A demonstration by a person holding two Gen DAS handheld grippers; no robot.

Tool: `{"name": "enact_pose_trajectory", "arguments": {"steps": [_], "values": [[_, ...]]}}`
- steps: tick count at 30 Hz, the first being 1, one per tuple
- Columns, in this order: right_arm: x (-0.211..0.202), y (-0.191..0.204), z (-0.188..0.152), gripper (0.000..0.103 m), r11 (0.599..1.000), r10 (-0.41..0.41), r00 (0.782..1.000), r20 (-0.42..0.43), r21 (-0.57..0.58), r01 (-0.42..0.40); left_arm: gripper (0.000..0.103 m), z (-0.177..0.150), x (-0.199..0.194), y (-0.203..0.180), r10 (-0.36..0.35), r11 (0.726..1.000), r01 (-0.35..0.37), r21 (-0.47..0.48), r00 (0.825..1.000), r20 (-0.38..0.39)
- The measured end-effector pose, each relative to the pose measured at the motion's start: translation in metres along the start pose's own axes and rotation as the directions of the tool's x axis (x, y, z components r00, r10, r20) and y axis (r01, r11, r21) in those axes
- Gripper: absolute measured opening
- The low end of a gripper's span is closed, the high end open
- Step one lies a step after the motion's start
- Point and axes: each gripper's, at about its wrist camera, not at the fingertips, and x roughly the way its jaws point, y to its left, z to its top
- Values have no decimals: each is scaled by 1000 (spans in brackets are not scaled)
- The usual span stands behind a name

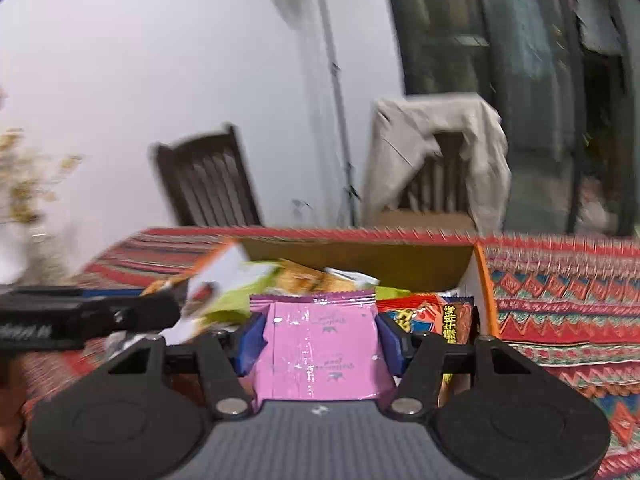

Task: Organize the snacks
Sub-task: 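Carry the biscuit packet with left tool and lower it into the box, then open both tools over the box and release the packets, then grasp the last biscuit packet with left tool while right grasps pink packet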

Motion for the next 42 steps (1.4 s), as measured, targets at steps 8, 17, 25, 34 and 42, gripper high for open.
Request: {"name": "enact_pose_trajectory", "arguments": {"steps": [8, 17, 25, 34, 42], "values": [[60, -25, -6, 70, 985, 19, 998, -54, 174, -10, 65, -7, 31, 9, -36, 999, 37, 14, 999, -33], [-6, -39, 2, 77, 997, -34, 999, 30, 76, 31, 75, -10, -15, 10, -32, 999, 32, 24, 999, 7], [-118, -36, -14, 84, 998, -47, 991, 123, -32, 52, 91, -48, -128, -4, 0, 991, -17, 132, 992, 127], [-220, -5, -68, 93, 987, -53, 978, 202, -135, 81, 101, -121, -232, -21, 70, 979, -113, 171, 968, 239], [-279, 15, -145, 95, 987, -89, 976, 198, -112, 113, 102, -191, -278, -20, 124, 990, -135, 43, 973, 196]]}}
